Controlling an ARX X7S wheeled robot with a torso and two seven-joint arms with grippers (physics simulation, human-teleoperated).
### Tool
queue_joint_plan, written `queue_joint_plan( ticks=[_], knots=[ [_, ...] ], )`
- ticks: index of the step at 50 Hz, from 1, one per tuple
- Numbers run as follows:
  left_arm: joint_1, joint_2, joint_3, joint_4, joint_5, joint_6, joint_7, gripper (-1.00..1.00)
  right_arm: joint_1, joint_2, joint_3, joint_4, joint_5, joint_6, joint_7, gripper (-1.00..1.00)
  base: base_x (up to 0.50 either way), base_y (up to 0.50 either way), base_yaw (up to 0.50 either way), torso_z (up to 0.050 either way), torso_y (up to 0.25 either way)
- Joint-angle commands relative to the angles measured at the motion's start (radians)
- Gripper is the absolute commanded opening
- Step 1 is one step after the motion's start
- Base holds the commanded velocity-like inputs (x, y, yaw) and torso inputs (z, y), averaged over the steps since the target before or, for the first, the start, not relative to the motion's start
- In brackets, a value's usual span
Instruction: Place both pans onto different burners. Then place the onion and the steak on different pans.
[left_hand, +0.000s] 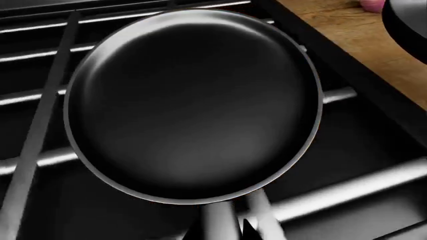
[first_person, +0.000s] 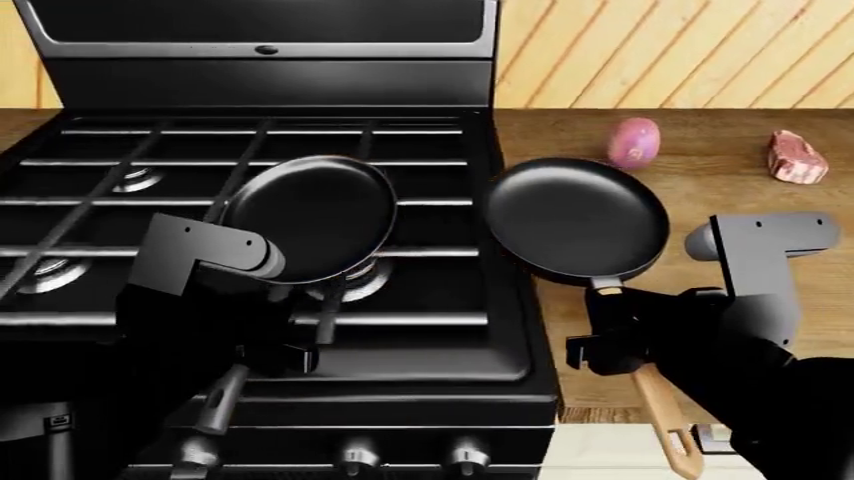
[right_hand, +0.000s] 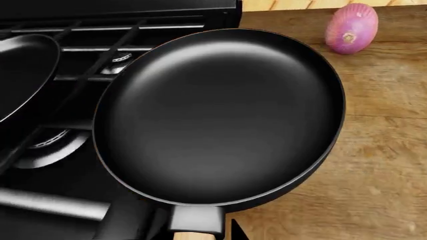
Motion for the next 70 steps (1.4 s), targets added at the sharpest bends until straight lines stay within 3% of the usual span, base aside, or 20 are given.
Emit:
queue_joint_plan(
  ticks=[1, 49, 70],
  knots=[
    [-0.03, -0.002, -0.03, 0.006, 0.031, 0.014, -0.024, -1.0, 0.028, 0.004, 0.019, -0.006, -0.017, -0.015, -0.006, -1.0, 0.0, 0.45, 0.0, 0.0, 0.012],
    [-0.047, -0.009, -0.009, 0.007, 0.021, 0.02, -0.034, -1.0, 0.01, 0.029, 0.01, -0.016, -0.035, -0.048, -0.032, -1.0, 0.0, 0.45, 0.0, 0.001, 0.004],
    [-0.166, -0.006, 0.055, -0.058, 0.053, -0.059, 0.026, -1.0, 0.014, 0.059, 0.021, -0.022, -0.041, -0.061, -0.031, -1.0, 0.0, 0.01, 0.0, 0.002, 0.005]
  ],
)
